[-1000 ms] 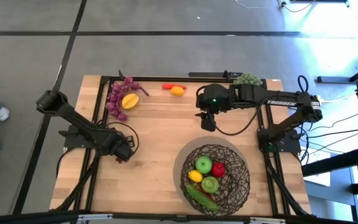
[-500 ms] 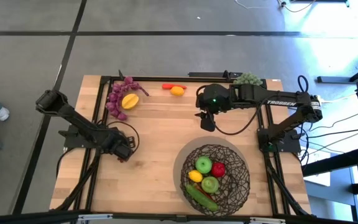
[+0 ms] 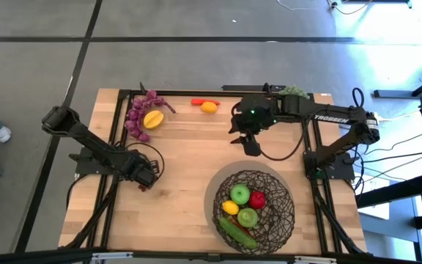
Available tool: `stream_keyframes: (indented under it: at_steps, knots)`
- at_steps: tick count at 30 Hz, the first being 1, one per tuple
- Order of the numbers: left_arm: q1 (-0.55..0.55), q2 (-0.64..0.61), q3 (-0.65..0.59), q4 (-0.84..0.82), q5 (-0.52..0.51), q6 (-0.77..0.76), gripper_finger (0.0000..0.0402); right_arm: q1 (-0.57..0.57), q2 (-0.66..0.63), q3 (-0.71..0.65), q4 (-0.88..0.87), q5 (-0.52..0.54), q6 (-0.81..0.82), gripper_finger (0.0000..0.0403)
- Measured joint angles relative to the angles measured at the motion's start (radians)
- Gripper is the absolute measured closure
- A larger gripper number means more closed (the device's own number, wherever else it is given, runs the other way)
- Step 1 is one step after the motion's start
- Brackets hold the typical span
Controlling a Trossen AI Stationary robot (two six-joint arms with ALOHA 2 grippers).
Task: Build produce basket
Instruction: Put the violet grapes into the wire basket
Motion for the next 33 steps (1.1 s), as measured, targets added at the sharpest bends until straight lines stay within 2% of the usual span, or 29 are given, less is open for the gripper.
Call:
stream_keyframes:
  at_steps: [6, 12, 20, 27, 33]
  knots:
    - [-0.002, 0.0, 0.008, 0.03, -0.01, 0.07, 0.0249, -0.009, -0.002, 0.0, -0.001, -0.064, 0.006, 0.0226]
    - [-0.002, 0.003, 0.068, 0.035, -0.04, 0.178, 0.0307, -0.009, -0.049, -0.001, -0.019, -0.198, 0.008, 0.0226]
    - [-0.002, 0.003, 0.16, 0.03, -0.11, 0.321, 0.0387, -0.009, -0.144, -0.001, -0.04, -0.214, 0.064, 0.0226]
    - [0.032, 0.002, 0.265, 0.026, -0.184, 0.493, 0.0398, -0.009, -0.238, 0.0, -0.046, -0.215, 0.096, 0.0226]
    - [0.088, 0.002, 0.385, 0.026, -0.246, 0.722, 0.04, -0.006, -0.299, 0.0, -0.069, -0.218, 0.113, 0.0226]
